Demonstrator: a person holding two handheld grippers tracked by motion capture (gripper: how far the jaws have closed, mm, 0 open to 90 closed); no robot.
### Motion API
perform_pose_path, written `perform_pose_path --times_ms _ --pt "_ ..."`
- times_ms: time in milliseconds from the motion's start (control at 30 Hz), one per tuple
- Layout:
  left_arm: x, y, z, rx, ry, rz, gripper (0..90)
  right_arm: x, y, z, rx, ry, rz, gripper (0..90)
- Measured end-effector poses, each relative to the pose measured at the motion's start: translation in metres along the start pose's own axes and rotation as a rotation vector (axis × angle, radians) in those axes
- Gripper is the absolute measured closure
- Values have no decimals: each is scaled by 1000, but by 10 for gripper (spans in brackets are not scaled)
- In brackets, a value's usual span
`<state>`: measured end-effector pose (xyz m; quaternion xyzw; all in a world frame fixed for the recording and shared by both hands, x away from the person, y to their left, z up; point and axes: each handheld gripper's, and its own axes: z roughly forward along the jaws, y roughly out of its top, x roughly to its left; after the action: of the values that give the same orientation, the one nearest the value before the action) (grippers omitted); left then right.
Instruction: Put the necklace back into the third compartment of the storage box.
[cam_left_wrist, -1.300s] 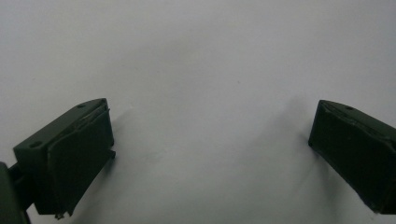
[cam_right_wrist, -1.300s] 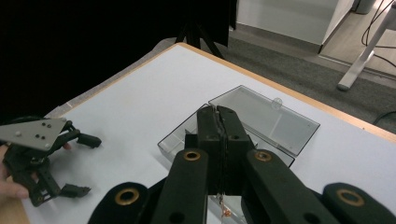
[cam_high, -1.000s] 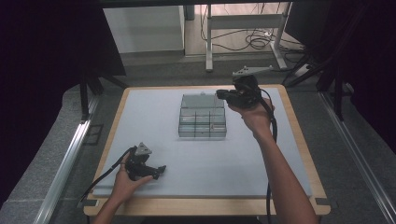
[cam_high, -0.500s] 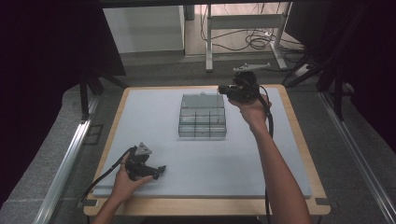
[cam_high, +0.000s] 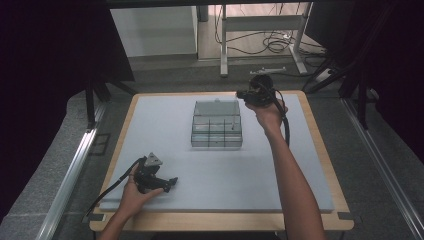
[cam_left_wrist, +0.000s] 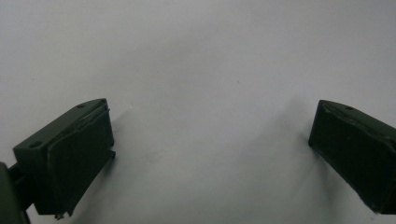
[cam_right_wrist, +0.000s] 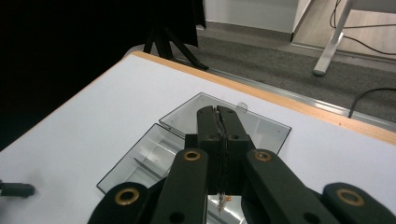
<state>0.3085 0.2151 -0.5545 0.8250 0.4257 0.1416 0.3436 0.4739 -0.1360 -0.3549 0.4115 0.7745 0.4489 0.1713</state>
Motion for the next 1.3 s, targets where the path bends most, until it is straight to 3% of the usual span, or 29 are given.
perform_pose_path --times_ms 367,567,800,1300 --pt "0 0 0 0 0 1 0 -8 -5 12 13 -27 26 881" --pt "0 0 0 1 -3 -1 0 -17 -27 35 78 -47 29 880" --pt "0 0 0 2 -2 -1 0 -22 -53 53 130 -40 52 880" --pt "0 0 0 3 -3 -1 0 -22 -76 80 216 -47 65 876"
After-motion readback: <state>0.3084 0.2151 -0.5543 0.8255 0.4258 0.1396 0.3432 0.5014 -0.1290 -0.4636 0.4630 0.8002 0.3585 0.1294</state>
